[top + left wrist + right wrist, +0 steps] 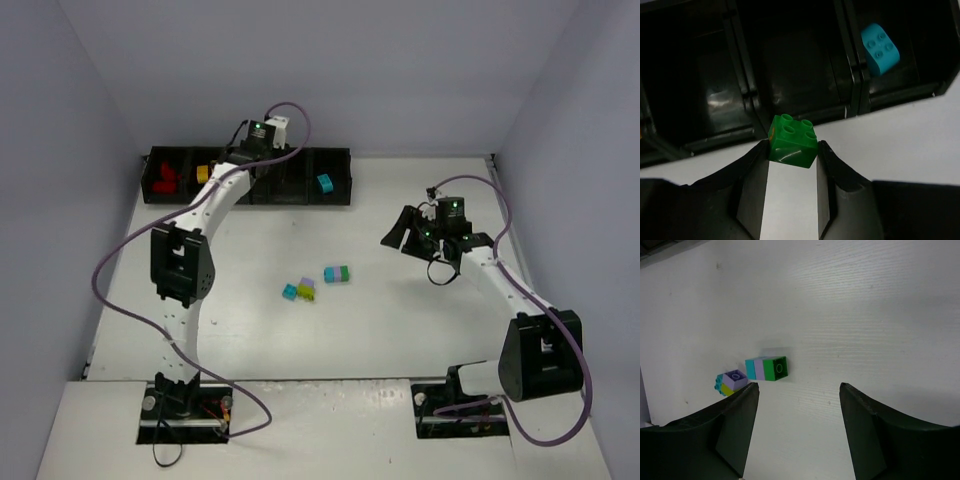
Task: Sort the legos into containers by color
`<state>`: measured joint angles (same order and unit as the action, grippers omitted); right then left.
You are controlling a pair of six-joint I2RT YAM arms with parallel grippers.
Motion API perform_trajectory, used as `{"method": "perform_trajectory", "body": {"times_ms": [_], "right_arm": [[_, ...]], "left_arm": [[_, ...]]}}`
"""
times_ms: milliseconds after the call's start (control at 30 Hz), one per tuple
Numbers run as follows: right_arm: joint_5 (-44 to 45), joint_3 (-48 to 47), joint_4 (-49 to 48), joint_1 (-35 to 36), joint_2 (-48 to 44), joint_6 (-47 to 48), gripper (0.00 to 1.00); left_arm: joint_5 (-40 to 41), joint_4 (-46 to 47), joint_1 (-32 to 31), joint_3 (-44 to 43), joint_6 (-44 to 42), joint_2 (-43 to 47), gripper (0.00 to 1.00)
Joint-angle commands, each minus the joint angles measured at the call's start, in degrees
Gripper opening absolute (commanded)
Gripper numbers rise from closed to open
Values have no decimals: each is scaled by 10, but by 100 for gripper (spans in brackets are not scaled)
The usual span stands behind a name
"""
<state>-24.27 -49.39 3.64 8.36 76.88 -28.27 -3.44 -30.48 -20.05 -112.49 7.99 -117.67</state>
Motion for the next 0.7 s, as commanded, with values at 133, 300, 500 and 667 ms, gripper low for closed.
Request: {"method": "perform_trajectory", "body": {"times_ms": [133, 300, 500, 667], "right_arm": [[11, -6, -21, 3, -29, -4, 62], [14, -2, -18, 3, -37, -7, 62], [15, -7, -13, 3, -38, -6, 63], [10, -19, -10, 3, -32, 1, 63]], "left_arm": [[19, 52, 12, -174, 23, -116, 14], [0, 79, 18, -208, 45, -158, 18], [-2, 88, 23, -209, 55, -173, 62], [-23, 79, 22, -196, 51, -150, 71]]}}
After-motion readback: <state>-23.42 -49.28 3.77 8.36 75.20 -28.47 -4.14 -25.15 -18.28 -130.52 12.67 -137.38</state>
